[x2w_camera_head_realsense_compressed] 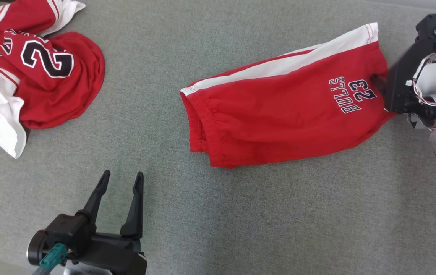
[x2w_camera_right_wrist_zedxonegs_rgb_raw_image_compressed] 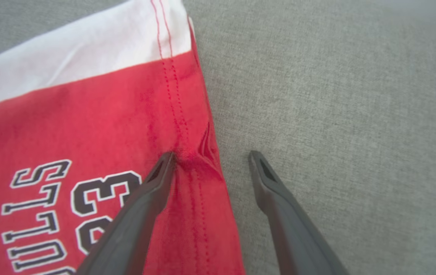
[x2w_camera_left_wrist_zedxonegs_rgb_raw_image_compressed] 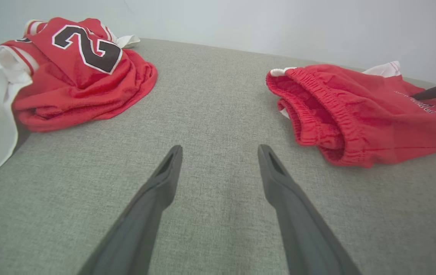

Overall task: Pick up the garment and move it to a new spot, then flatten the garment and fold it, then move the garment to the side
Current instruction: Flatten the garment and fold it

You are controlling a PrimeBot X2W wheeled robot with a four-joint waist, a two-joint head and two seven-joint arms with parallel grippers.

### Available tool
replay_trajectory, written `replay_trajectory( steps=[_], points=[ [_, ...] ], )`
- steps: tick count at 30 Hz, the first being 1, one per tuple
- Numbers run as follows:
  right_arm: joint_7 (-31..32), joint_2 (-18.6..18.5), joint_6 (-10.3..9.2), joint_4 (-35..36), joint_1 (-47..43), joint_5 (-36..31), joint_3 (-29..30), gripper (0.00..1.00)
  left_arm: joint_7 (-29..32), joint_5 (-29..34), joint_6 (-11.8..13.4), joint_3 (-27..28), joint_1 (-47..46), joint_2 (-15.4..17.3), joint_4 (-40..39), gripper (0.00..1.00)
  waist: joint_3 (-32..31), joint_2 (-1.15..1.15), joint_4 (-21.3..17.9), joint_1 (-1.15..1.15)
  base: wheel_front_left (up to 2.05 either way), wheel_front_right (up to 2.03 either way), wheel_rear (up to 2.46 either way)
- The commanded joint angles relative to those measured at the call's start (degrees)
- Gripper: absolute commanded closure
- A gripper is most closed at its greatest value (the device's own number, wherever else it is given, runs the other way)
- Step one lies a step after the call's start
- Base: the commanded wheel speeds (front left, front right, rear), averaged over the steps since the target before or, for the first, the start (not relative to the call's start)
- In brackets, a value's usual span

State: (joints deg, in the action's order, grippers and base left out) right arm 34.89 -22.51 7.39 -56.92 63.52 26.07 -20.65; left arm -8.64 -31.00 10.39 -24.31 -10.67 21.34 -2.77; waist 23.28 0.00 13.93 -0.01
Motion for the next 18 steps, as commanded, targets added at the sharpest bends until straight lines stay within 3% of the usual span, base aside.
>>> replay_trajectory(
  steps=[1, 3, 4, 5, 6, 7, 18],
  points=[
    [1.29, 1.92, 0.21, -1.27, -1.95, -0.26, -0.56, 0.0, -0.12, -0.14, -0.14, -0.17, -0.52, -0.24, -0.02, 0.0, 0.32, 0.0, 0.08, 0.01, 0.0, 0.0, 0.0],
    [2.13, 3.03, 0.28, -1.09, -2.8, -0.27, -0.65, 0.04, -0.09, -0.35, -0.26, -0.33, -0.72, -0.33, 0.25, 0.0, 0.55, 0.0, -0.05, 0.01, 0.0, 0.0, 0.0],
    [2.52, 3.35, 0.29, -0.94, -3.19, -0.44, -0.76, 0.31, -0.1, -0.36, -0.32, -0.38, -0.86, -0.39, 0.37, 0.0, 0.63, 0.0, -0.15, 0.01, 0.0, 0.0, 0.0],
    [2.69, 3.53, 0.3, -0.66, -3.55, -0.58, -0.88, 0.67, -0.1, -0.42, -0.42, -0.44, -0.97, -0.45, 0.44, 0.0, 0.68, 0.0, -0.25, 0.01, 0.0, 0.0, 0.0],
    [2.72, 3.61, 0.3, -0.28, -3.94, -0.73, -0.94, 0.87, -0.09, -0.43, -0.49, -0.49, -1.05, -0.46, 0.53, 0.0, 0.69, 0.0, -0.35, 0.01, 0.0, 0.0, 0.0],
    [2.56, 3.57, 0.32, 0.16, -4.34, -0.75, -0.9, 1.0, -0.14, -0.42, -0.49, -0.53, -1.12, -0.45, 0.62, 0.0, 0.66, 0.0, -0.47, 0.01, 0.0, 0.0, 0.0],
    [-2.7, 0.36, 0.06, 5.16, -7.22, -2.57, 3.81, 1.0, 0.53, -0.77, -0.31, -0.95, 0.42, 0.42, 0.83, 0.0, -2.69, 0.0, -2.59, 0.01, 0.0, 0.0, 0.0]
  ],
)
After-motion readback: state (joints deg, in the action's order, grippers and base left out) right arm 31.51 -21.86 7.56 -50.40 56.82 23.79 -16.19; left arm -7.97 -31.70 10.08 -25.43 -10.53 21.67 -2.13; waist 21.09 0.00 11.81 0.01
